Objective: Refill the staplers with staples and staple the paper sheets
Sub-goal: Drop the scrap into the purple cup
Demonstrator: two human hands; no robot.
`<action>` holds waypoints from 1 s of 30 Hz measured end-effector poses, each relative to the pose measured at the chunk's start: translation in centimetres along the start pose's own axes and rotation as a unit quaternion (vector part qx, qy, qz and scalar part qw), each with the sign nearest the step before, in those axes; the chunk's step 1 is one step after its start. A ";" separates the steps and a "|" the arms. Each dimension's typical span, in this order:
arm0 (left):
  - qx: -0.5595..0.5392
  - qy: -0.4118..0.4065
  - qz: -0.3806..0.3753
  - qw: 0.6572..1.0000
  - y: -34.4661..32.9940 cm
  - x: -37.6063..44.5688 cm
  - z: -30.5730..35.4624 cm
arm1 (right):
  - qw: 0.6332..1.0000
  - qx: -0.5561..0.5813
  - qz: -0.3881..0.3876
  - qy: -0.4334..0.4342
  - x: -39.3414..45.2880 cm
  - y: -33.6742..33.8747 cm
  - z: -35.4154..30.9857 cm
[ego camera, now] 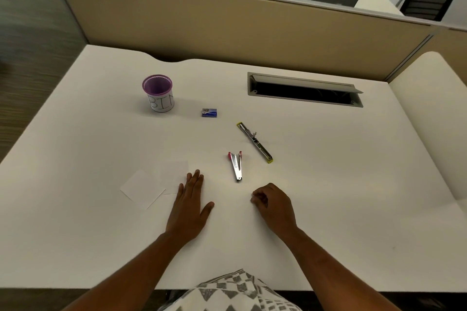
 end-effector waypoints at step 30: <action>-0.547 0.215 -0.105 0.802 9.3 8.6 -1.0 | 0.979 0.180 0.018 0.099 13.5 -2.8 -14.0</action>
Point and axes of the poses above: each hand's wrist, its own x-axis towards the middle knuckle, its own y-axis out of the back of the hand, z = x × y, the point moved 7 cm from there along x, towards the middle knuckle, and after that the axes turned 12 degrees about y, right-handed, at the moved point
